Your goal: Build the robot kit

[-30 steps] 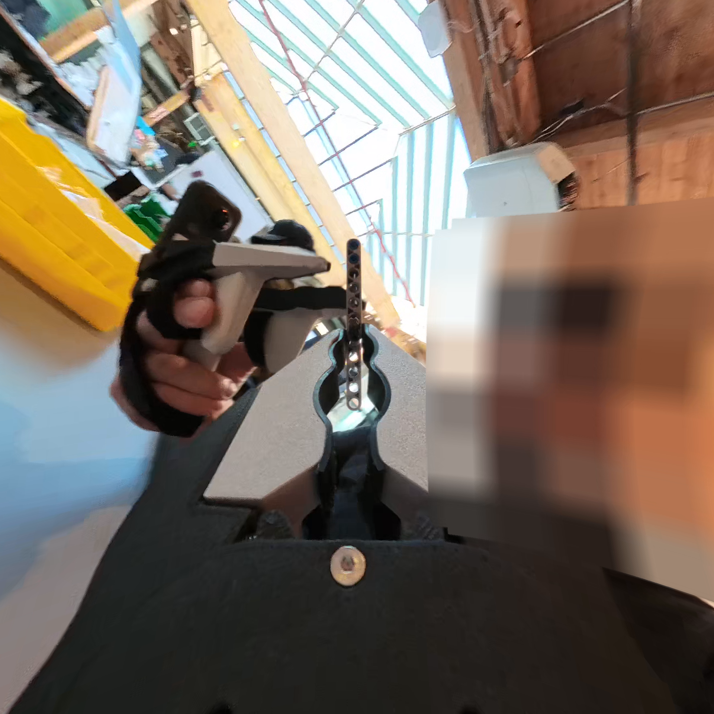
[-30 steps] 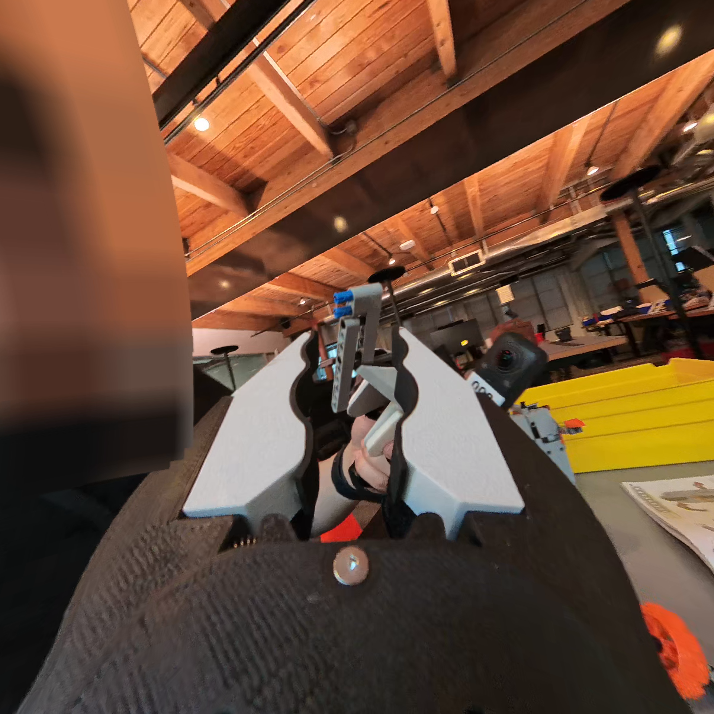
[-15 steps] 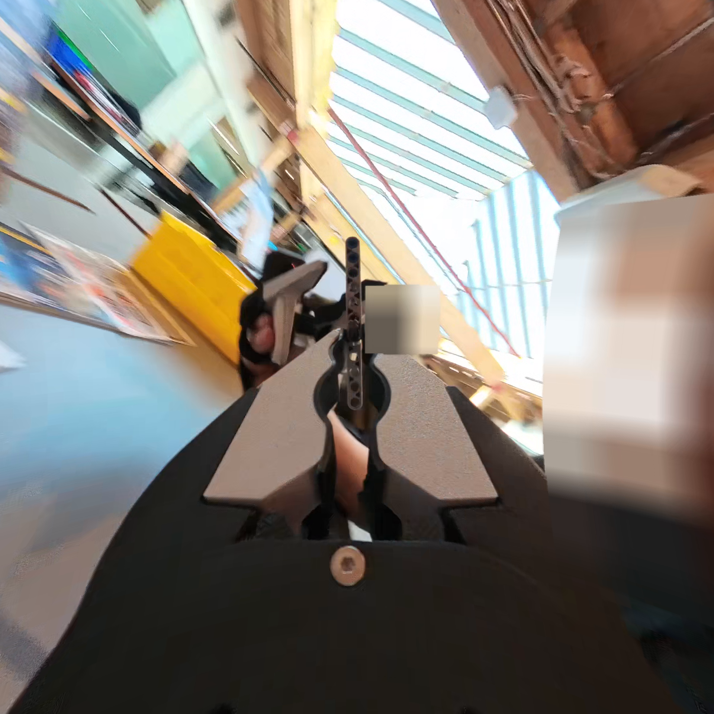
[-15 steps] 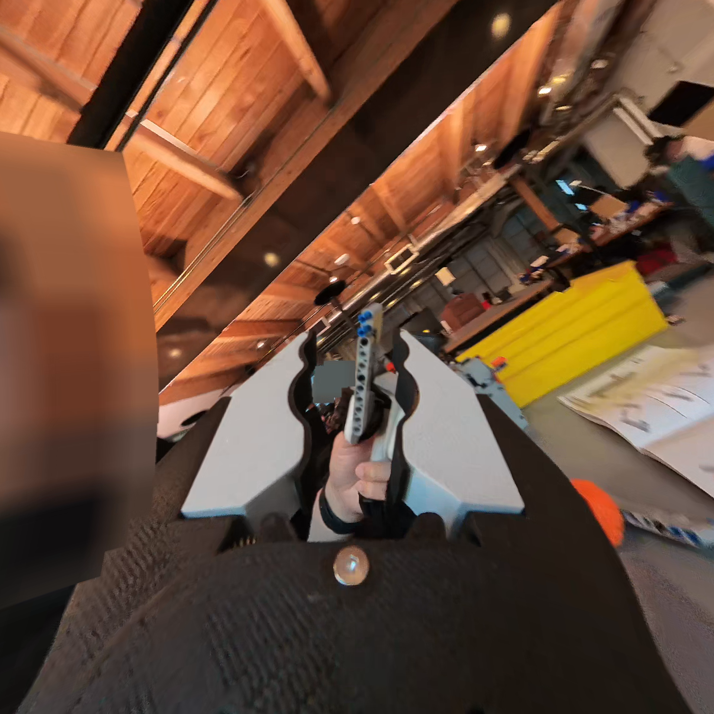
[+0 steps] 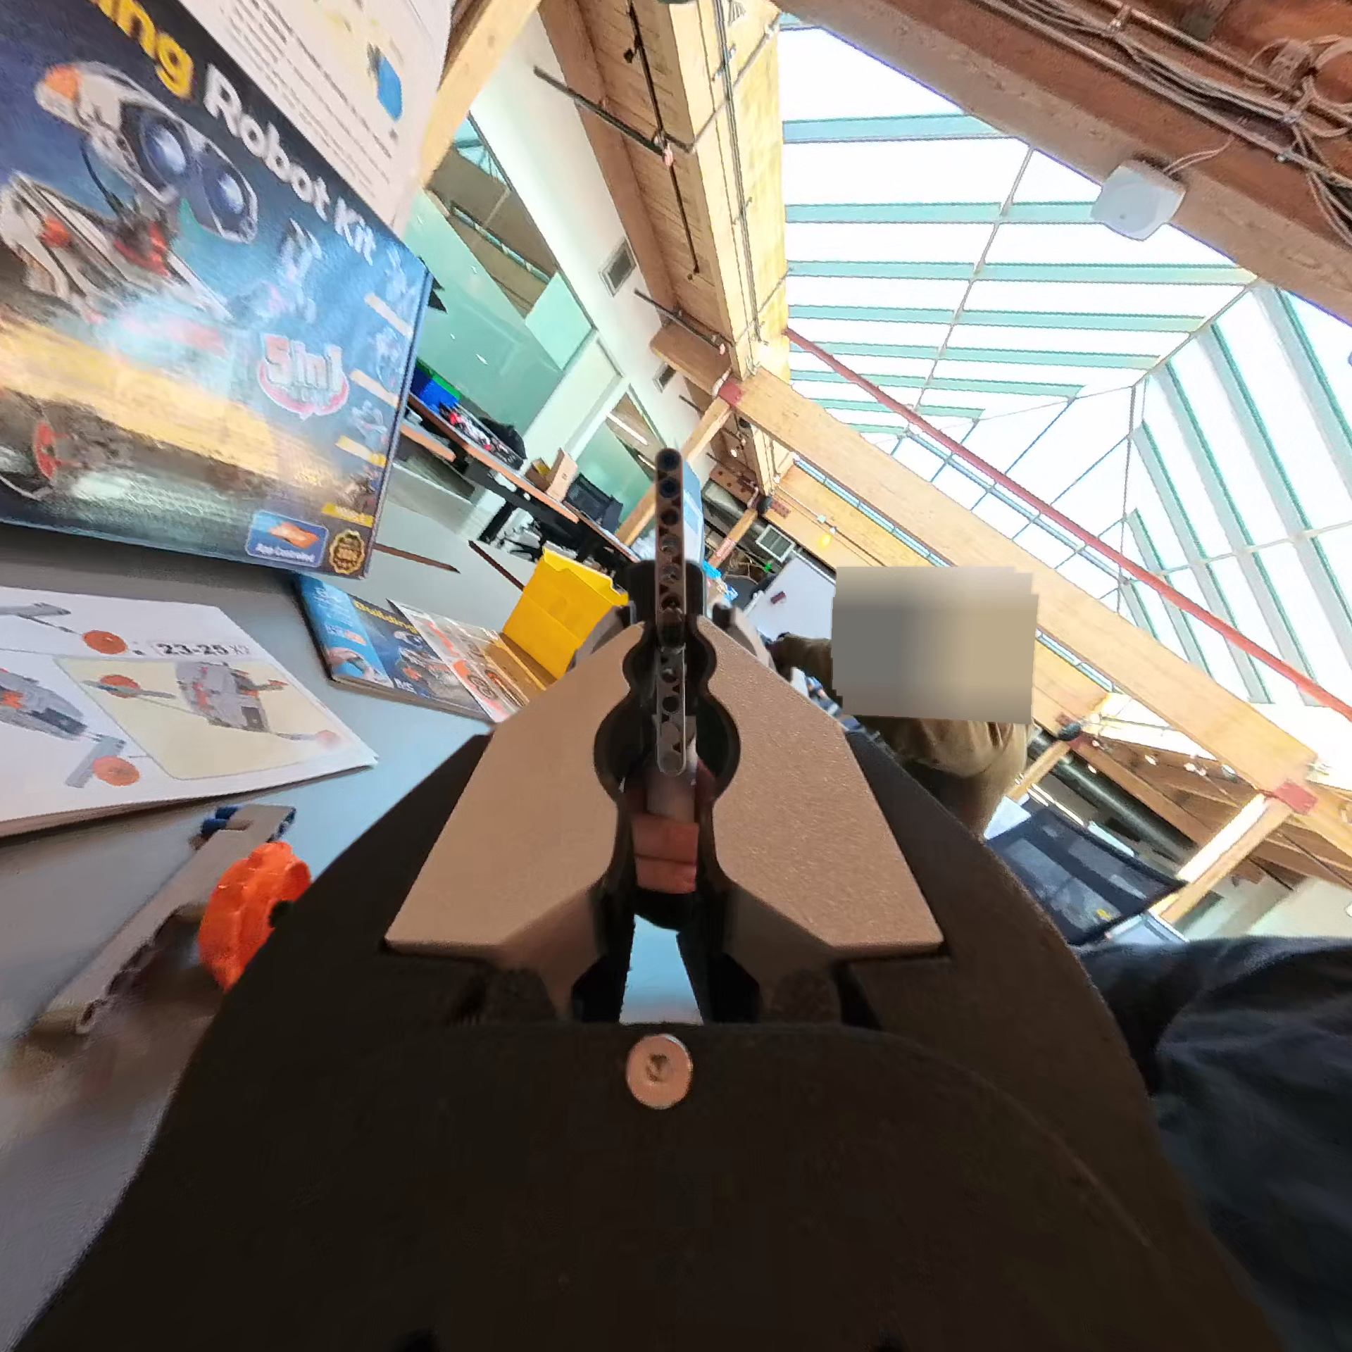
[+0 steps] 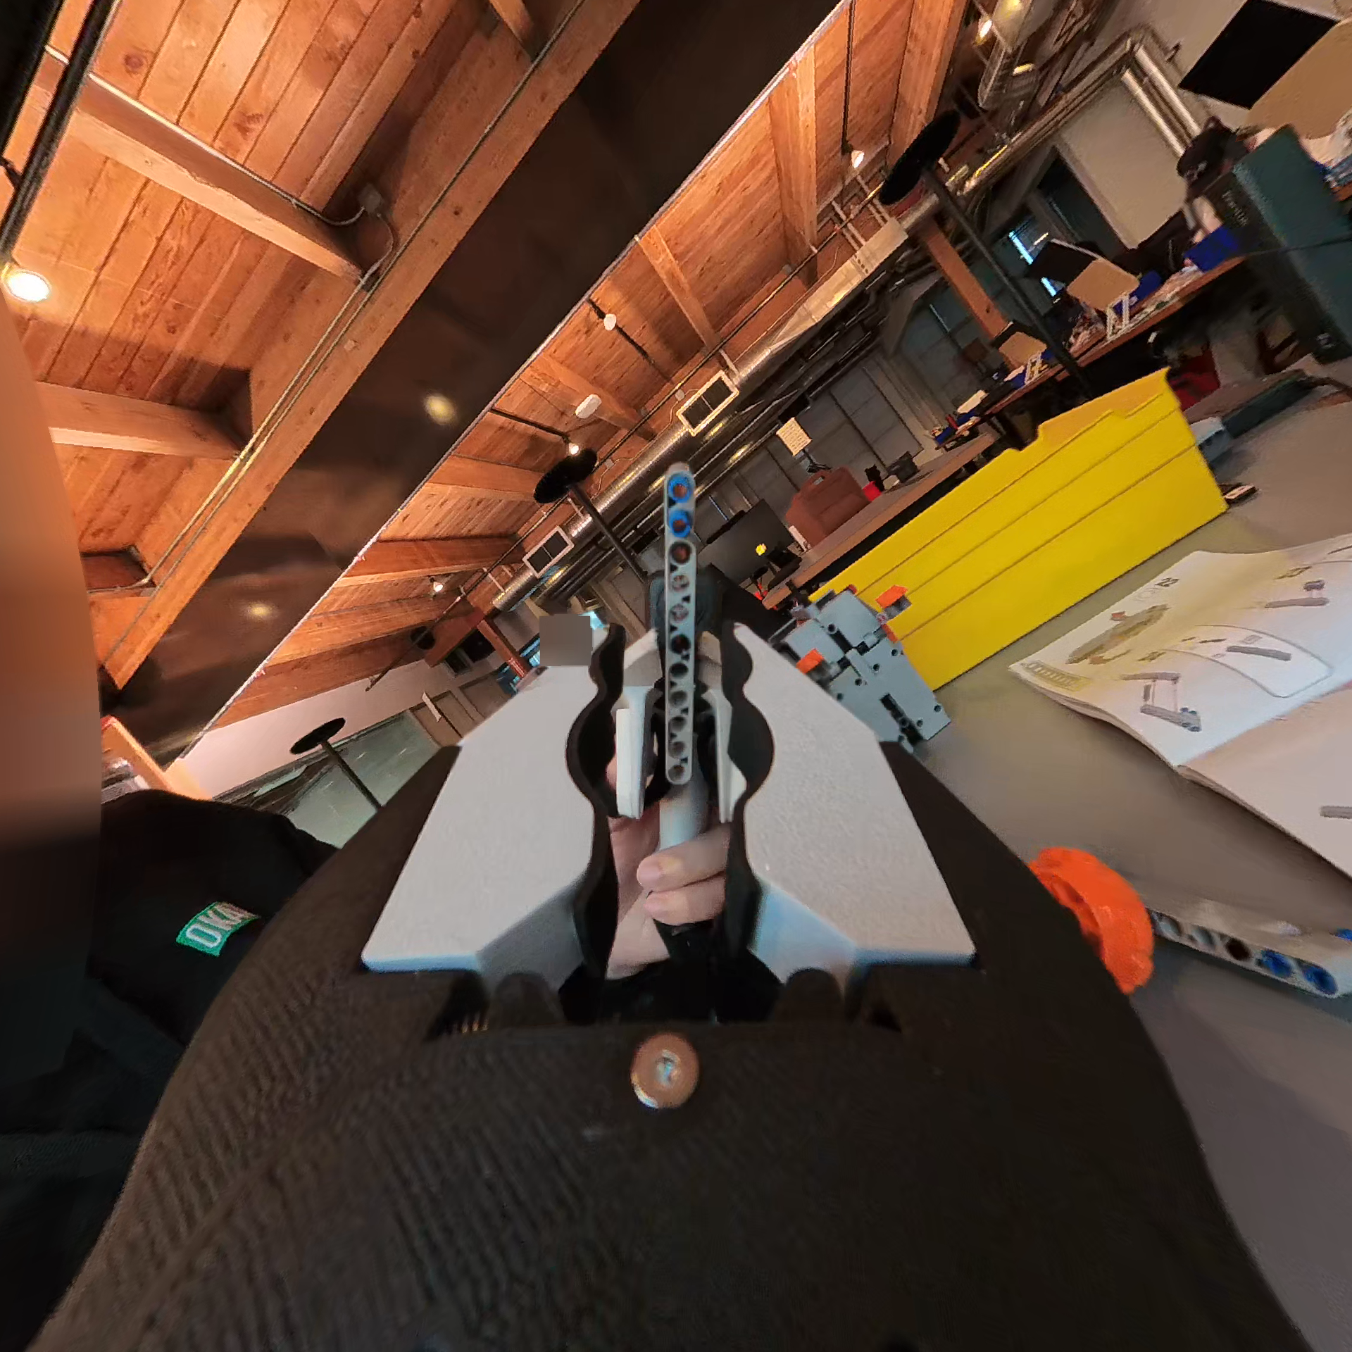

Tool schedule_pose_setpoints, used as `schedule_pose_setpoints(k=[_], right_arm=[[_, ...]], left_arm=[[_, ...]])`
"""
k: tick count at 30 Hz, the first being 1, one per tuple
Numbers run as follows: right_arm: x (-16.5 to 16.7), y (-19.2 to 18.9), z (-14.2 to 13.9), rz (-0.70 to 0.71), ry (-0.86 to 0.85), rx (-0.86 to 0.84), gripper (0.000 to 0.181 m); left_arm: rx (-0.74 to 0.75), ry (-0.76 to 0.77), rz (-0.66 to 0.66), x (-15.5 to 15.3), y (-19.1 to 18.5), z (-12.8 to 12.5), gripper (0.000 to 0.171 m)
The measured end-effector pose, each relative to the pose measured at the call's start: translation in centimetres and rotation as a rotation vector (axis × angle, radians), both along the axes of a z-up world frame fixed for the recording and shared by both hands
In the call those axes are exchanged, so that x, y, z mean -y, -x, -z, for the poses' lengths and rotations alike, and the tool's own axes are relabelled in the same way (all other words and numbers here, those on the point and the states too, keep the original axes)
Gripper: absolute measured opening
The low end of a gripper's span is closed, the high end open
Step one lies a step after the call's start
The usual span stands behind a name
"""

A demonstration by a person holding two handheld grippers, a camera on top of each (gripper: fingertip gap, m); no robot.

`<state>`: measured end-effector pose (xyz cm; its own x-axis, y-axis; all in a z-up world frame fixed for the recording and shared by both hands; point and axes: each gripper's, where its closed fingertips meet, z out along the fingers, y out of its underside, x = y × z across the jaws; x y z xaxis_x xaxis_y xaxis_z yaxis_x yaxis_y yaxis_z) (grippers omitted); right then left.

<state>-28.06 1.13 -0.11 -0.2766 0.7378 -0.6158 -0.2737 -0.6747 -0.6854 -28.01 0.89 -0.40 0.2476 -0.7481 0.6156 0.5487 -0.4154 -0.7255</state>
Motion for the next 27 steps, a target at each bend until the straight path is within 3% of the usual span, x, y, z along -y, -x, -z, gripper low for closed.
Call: schedule_pose_setpoints(k=[3,9,10,11,12,14,18,23,27], right_arm=[[0.5,0.2,0.4,0.001,-0.031,0.049,0.013],[0.8,-0.1,0.5,-0.023,-0.041,0.073,0.012],[0.7,0.0,0.4,-0.023,-0.042,0.071,0.005],[0.3,-0.1,0.2,-0.008,-0.038,0.066,0.005],[-0.2,-0.2,-0.1,0.001,-0.028,0.053,0.005],[-1.2,-0.4,-0.8,0.011,0.0,0.009,0.005],[-4.1,0.6,0.7,0.08,0.031,0.076,0.006],[-8.2,2.7,3.0,0.183,0.101,0.132,0.005],[-10.8,3.4,4.3,0.235,0.226,0.109,0.005]], left_arm=[[-0.012,0.001,0.037,0.4,-0.7,0.3,0.005],[-0.052,-0.006,0.062,0.7,-1.1,0.3,0.005],[-0.083,-0.017,0.047,0.7,-0.9,0.2,0.005],[-0.11,-0.036,0.0,0.6,-0.3,-0.2,0.02],[-0.128,-0.053,-0.084,0.2,0.7,-0.7,0.049],[-0.174,-0.109,-0.209,-0.1,2.5,-1.4,0.041],[-0.219,-0.145,-0.27,-0.1,4.7,-3.1,0.04],[-0.153,-0.258,-0.354,0.2,8.8,-10.1,0.034],[-0.155,-0.385,-0.43,0.1,11.9,-19.0,0.033]])
